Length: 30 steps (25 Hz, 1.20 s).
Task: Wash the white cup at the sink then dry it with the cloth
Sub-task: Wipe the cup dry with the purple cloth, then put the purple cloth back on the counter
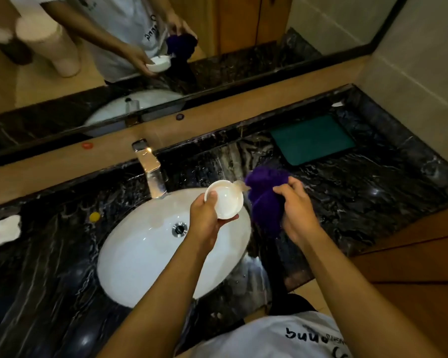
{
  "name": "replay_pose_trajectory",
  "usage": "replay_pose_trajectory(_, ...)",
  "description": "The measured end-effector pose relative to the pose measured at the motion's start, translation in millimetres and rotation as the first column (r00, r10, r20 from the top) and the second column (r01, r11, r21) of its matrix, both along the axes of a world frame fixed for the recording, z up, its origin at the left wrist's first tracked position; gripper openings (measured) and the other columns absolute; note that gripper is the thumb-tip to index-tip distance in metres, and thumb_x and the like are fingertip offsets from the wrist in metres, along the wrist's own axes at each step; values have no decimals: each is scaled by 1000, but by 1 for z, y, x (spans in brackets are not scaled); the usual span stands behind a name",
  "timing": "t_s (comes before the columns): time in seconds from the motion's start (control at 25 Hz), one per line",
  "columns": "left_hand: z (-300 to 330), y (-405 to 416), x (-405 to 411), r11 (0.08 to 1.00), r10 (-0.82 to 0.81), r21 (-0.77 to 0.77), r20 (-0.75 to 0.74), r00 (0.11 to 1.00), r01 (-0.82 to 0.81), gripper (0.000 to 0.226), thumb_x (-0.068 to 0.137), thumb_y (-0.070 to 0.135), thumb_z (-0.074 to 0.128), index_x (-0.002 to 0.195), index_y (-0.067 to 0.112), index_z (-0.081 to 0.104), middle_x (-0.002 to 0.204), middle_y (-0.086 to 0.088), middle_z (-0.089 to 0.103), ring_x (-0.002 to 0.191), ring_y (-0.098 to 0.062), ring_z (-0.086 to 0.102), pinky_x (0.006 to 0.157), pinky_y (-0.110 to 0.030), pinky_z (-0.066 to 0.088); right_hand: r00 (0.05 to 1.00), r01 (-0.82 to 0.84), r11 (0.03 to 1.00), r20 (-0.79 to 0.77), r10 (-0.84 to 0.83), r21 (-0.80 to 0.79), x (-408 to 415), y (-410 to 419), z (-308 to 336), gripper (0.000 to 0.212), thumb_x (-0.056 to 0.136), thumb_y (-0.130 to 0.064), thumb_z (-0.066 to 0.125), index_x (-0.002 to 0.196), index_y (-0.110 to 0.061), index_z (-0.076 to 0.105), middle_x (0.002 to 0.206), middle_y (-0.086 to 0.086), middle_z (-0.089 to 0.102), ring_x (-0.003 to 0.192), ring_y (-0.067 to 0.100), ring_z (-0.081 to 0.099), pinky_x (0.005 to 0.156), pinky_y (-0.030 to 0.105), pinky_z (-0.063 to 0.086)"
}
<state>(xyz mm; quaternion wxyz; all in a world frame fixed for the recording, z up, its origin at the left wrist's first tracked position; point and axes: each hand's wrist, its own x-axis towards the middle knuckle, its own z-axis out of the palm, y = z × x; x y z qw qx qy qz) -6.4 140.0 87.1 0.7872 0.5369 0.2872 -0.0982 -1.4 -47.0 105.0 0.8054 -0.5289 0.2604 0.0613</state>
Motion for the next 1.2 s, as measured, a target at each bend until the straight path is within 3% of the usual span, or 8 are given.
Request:
replay_pose_trajectory(0.32,-4,-128,115,996,-54,71,-41,998,57,32,108,26,48,132,8,58,136,-23,62,118,-45,64,64,-44,65,990,46,999,134,-44,-11,108,-124,-15,38,94,-6,69,110,-24,41,125,10,62,100,19,70,90,42,59)
replay_pose_trajectory(0.44,-16,-182,170,996,-33,74,-72,997,39,32,107,25,51,134,8,58,135,-22,62,118,-43,64,62,-42,64,989,58,986,147,-34,-157,170,-187,-28,48,92,-8,72,122,-28,39,133,5,62,116,21,65,102,47,55)
replay_pose_trajectory(0.56,-36,-219,215,997,-24,65,-96,995,31,30,105,22,54,132,10,58,133,-17,61,115,-40,64,63,-41,63,993,11,942,111,28,-336,234,-241,-44,72,87,-19,80,143,-28,36,135,-6,58,121,16,62,97,32,56)
replay_pose_trajectory(0.64,-45,-233,231,998,-20,51,-115,993,26,20,104,20,55,122,15,60,128,-15,61,109,-36,65,61,-41,64,995,-5,873,81,51,-488,268,-263,-52,67,85,-26,82,141,-20,46,132,-4,61,123,20,61,91,23,55)
replay_pose_trajectory(0.8,-60,-249,251,998,-19,55,-163,987,28,12,101,12,54,110,17,60,123,-15,60,106,-36,63,59,-42,64,988,-47,706,72,138,-706,317,-290,-74,66,86,-36,79,142,-16,51,139,5,60,122,18,56,102,33,48)
replay_pose_trajectory(1.0,-64,-254,262,996,-14,81,-204,979,31,20,100,11,54,120,10,57,122,-14,59,107,-35,63,62,-42,64,971,-155,301,-89,224,-941,325,-287,-92,44,95,-36,64,135,-18,60,137,14,52,127,33,48,104,43,46)
replay_pose_trajectory(1.08,-65,-256,268,997,-11,71,-213,977,27,23,100,10,54,123,8,57,124,-16,60,107,-36,63,61,-42,64,951,-103,369,17,308,-924,314,-275,-91,27,95,-34,63,116,-19,70,114,7,62,106,22,60,92,37,52)
replay_pose_trajectory(1.2,-66,-258,272,999,-29,22,-195,980,34,17,99,8,54,113,11,63,116,-16,67,100,-35,69,64,-43,64,838,-413,543,-73,540,-731,296,-246,-91,30,94,-42,65,112,-20,75,98,-4,74,82,9,67,75,26,55)
